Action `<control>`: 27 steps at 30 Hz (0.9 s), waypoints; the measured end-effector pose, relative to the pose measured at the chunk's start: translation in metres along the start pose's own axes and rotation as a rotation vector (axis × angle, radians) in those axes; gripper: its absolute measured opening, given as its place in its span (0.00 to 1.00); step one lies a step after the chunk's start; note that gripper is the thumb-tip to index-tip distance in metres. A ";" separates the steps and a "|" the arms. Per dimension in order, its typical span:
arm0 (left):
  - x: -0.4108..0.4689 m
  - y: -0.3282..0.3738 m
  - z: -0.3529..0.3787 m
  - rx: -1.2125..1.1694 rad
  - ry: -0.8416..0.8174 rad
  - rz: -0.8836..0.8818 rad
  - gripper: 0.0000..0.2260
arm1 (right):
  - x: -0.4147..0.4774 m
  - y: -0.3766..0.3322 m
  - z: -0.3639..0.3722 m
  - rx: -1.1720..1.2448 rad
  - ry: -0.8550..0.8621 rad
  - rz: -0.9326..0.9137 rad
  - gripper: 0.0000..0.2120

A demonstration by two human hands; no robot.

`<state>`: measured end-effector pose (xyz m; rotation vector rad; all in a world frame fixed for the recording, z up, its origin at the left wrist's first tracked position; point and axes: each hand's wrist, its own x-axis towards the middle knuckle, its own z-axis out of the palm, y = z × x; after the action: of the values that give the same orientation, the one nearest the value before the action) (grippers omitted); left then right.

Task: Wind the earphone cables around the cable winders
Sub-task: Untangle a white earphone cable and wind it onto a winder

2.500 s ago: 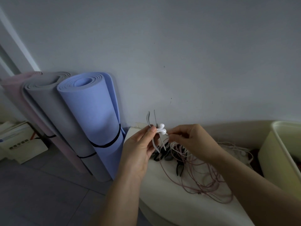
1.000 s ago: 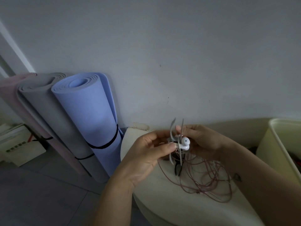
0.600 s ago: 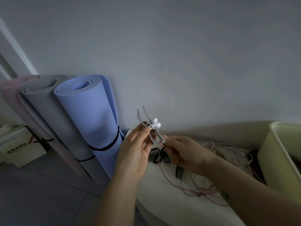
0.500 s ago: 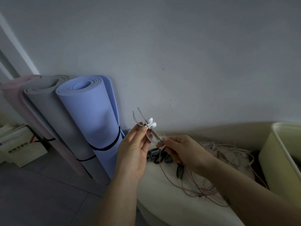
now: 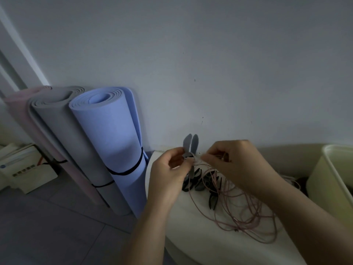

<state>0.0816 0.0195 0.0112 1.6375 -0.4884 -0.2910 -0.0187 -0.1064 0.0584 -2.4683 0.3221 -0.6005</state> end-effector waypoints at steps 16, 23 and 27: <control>-0.012 0.004 0.008 0.104 -0.465 0.042 0.12 | 0.010 0.030 -0.029 0.835 0.125 0.430 0.11; -0.015 0.009 0.009 -0.032 -0.562 0.004 0.13 | 0.018 0.048 -0.005 1.087 0.168 0.551 0.08; -0.014 0.011 0.008 -0.234 -0.569 -0.012 0.13 | 0.018 0.050 0.008 1.120 0.160 0.580 0.07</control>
<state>0.0641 0.0184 0.0196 1.3168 -0.8380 -0.8035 -0.0043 -0.1498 0.0297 -1.1821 0.5453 -0.5112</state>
